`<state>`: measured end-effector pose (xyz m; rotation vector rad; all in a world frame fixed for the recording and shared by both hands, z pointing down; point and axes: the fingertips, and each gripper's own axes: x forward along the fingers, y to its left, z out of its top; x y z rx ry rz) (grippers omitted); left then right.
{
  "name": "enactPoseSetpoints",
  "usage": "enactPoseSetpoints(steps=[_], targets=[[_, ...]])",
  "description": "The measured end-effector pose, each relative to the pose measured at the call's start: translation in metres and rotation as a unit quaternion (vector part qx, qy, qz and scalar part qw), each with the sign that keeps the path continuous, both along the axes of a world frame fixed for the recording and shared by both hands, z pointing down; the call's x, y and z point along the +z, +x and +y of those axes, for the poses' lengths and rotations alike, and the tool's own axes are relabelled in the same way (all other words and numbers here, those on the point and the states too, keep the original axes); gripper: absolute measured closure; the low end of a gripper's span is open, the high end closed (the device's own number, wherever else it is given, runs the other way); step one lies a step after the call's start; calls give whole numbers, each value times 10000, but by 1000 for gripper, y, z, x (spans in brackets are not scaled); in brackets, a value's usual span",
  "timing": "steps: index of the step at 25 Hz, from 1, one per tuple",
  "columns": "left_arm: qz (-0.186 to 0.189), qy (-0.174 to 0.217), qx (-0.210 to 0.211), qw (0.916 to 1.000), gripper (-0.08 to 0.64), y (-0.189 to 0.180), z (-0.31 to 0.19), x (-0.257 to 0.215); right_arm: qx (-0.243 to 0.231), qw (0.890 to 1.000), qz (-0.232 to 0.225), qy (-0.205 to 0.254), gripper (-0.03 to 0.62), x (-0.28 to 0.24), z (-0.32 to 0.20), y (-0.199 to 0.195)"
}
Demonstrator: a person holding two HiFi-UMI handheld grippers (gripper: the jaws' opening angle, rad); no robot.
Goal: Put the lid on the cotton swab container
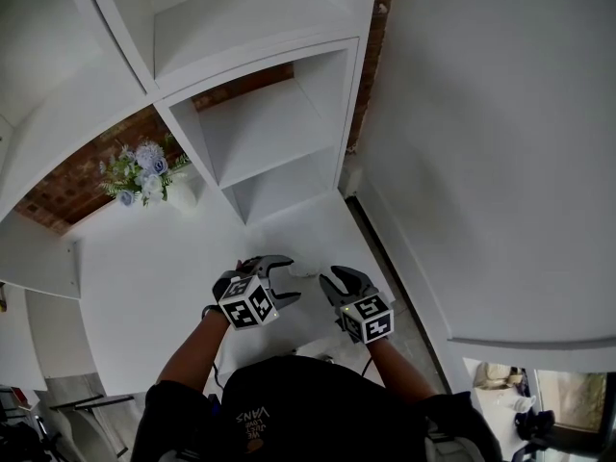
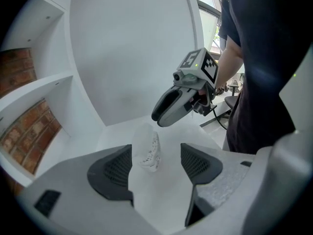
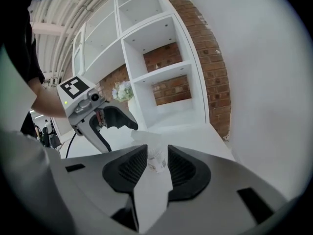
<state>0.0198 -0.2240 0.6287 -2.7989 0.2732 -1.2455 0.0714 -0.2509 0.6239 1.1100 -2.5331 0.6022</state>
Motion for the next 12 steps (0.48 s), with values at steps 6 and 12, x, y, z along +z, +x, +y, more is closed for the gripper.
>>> enactPoseSetpoints(steps=[6, 12], targets=[[82, -2, -177, 9998, 265, 0, 4, 3, 94, 9993, -203, 297, 475, -28, -11, -6], [328, -80, -413, 9986, 265, 2, 4, 4, 9, 9995, -98, 304, 476, -26, -17, -16]])
